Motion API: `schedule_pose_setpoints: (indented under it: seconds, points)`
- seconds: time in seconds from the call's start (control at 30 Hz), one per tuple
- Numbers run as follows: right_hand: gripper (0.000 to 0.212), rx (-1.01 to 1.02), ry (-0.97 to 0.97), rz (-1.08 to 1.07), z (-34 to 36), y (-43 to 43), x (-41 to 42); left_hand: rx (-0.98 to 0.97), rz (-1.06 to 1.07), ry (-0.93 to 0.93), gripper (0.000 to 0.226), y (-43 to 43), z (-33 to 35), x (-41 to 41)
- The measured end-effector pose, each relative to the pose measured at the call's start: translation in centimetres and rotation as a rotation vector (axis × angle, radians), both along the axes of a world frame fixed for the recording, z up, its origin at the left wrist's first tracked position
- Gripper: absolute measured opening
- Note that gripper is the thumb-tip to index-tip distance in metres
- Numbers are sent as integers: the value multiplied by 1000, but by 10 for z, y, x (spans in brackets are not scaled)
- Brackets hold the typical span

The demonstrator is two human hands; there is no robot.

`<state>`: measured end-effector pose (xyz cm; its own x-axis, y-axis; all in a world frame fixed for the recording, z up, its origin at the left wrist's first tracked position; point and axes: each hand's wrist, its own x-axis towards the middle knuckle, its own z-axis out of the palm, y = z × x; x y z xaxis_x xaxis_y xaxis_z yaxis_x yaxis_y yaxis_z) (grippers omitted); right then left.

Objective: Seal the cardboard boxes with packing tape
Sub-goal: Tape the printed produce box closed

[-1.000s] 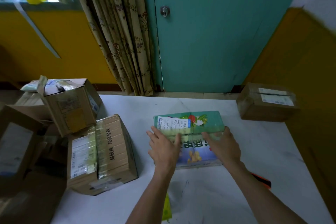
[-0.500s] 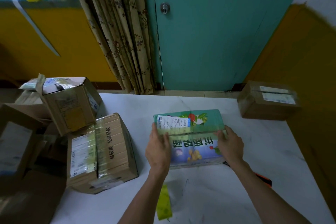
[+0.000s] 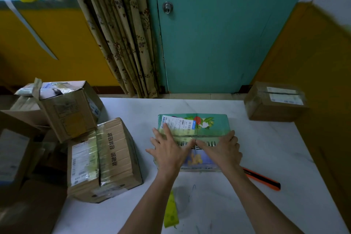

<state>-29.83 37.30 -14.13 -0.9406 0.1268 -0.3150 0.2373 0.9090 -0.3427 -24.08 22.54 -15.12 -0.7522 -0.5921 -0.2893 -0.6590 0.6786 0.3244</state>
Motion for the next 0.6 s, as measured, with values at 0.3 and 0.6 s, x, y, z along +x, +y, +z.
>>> schedule_pose_setpoints:
  seconds: [0.3,0.6]
  points:
    - [34,-301,380,-123,-19,26,-2,46,90,305,87,-19,-6,4]
    - [30,-333,262,-85,-22,39,-17,144,271,573,35,-40,-13,13]
